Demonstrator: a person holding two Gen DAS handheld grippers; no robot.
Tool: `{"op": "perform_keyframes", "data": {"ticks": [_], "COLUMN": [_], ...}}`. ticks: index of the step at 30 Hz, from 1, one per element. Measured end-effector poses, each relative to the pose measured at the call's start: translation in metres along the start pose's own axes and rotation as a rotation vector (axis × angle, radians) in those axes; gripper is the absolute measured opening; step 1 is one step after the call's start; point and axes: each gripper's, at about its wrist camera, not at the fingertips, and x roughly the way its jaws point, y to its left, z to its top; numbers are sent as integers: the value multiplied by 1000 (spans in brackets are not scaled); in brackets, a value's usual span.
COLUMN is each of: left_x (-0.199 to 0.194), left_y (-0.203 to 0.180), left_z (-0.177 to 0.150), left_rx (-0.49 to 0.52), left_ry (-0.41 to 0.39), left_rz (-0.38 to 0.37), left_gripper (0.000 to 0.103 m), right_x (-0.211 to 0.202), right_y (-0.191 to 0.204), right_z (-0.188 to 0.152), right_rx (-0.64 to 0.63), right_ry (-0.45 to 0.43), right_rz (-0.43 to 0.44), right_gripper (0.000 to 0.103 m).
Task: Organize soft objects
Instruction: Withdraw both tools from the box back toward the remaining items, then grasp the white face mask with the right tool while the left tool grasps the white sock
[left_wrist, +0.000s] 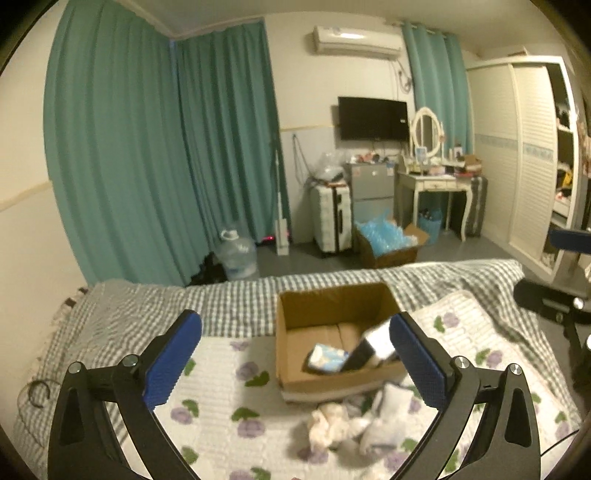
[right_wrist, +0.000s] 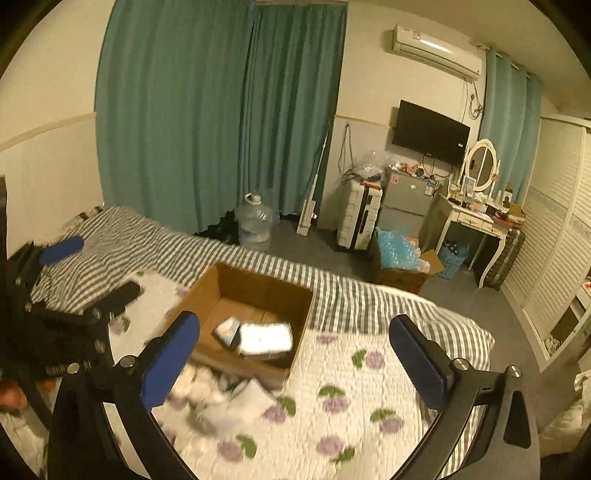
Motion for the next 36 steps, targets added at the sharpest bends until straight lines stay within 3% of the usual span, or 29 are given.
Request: {"op": "perform_keyframes", "data": {"ticks": [5, 10, 15, 19, 27, 28, 32, 36], "left_x": [-24, -37, -20, 1, 41, 46, 52, 55], "left_y": [0, -6, -11, -13, 7, 10, 14, 13], "left_z": [-17, -51, -94, -132, -201, -208, -223, -226], "left_rx": [-8, -25, -47, -36, -13, -20, -25, -27], "left_ry": [37, 51, 114, 168, 311, 329, 353, 362], "left_rz": [11, 27, 38, 75, 67, 61, 48, 34], "left_gripper": [103, 103, 103, 103, 103, 103, 103, 103], "right_x": [-22, -14, 17, 52, 116, 123, 150, 164], "right_y": [11, 24, 40, 55, 99, 103, 125, 132], "right_z": [-38, -83, -128, -162, -213, -217, -230, -233], "right_rx": [-23, -23, -36, -8, -37, -35, -87, -75], "right_ry": [27, 52, 103, 170, 310, 327, 396, 418], "right_rz": [-4, 29, 50, 134, 264, 282, 311, 345], "right_gripper": [103, 103, 103, 103, 103, 102, 81, 79]}}
